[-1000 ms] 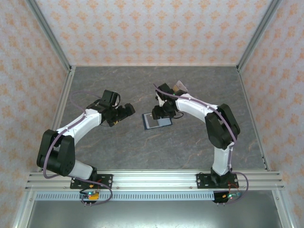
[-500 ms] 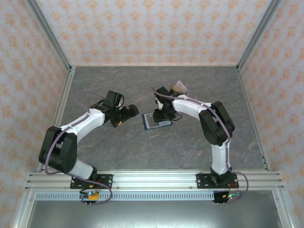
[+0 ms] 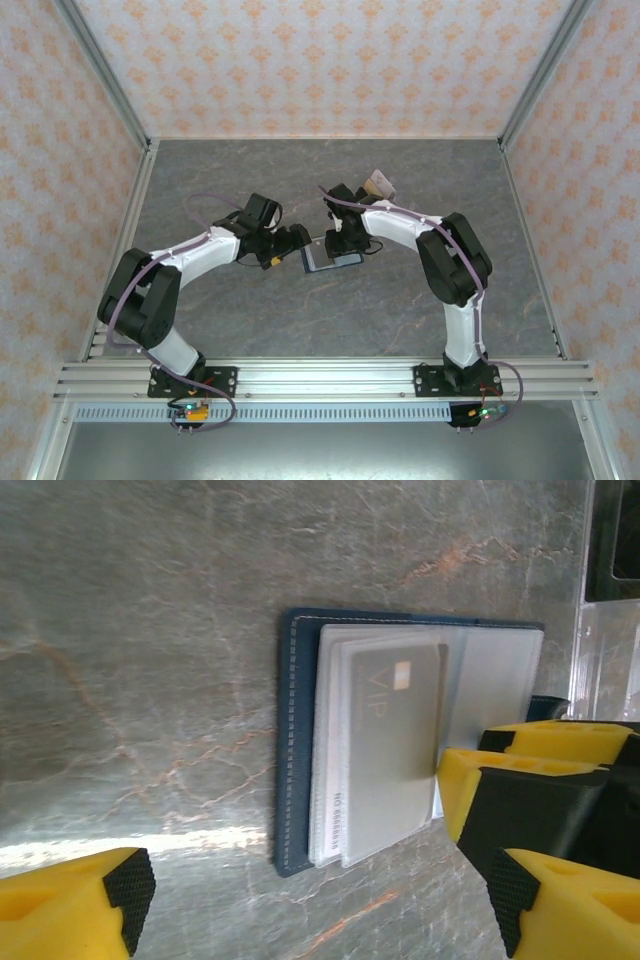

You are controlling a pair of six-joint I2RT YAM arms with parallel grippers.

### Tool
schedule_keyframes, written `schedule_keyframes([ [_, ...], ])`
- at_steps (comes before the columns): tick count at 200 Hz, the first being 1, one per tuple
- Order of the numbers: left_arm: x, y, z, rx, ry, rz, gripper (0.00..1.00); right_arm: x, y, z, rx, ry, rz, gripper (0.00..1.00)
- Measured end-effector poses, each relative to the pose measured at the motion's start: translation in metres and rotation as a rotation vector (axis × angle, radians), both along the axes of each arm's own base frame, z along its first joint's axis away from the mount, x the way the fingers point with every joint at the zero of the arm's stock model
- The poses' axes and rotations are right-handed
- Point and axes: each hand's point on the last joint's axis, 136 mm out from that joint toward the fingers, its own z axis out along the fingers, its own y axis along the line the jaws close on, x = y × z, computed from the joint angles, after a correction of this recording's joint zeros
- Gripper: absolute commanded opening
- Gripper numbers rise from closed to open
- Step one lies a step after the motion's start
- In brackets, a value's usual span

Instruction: Take the credit cards out of the card holder

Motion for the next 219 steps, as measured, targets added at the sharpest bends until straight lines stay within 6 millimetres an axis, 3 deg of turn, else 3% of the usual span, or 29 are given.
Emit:
schedule_keyframes([
  [22, 0.000, -0.008, -0.004, -0.018, 0.010, -0.007, 0.66, 0.001, -0.001, -0.001, -0.009, -0.003, -0.005, 0.39],
  [65, 0.002, -0.024, -0.014, -0.062, 0.032, -0.024, 0.52, 0.005, -0.001, -0.002, -0.026, -0.004, -0.008, 0.38],
  [158, 0.011, -0.036, -0.028, -0.100, 0.062, -0.035, 0.36, -0.003, -0.007, 0.010, -0.006, -0.031, -0.015, 0.47],
  [186, 0.010, -0.036, -0.032, -0.096, 0.073, -0.033, 0.32, -0.007, 0.002, 0.016, 0.024, -0.035, 0.009, 0.47],
  [219, 0.013, -0.038, -0.031, -0.099, 0.067, -0.033, 0.30, -0.013, 0.010, 0.009, 0.018, -0.021, 0.038, 0.43],
])
